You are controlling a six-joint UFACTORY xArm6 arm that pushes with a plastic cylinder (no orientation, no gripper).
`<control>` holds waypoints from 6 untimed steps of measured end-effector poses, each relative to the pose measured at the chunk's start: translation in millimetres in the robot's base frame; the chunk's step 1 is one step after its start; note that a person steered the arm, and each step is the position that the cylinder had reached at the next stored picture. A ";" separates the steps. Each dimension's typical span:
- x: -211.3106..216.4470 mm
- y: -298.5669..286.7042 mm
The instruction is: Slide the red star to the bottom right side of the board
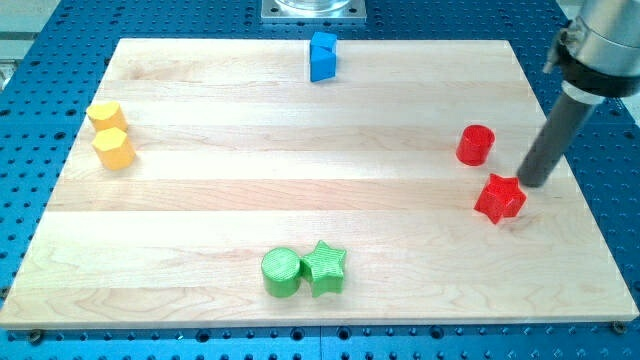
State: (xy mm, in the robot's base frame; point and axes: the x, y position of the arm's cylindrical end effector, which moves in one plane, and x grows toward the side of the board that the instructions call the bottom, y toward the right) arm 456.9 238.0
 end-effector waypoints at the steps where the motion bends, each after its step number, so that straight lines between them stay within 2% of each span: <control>1: 25.5 -39.8; 2: 81.4 -26.5; 3: 40.6 -28.0; 4: 63.5 -82.2; 5: 107.3 -59.6; 6: 112.7 -36.3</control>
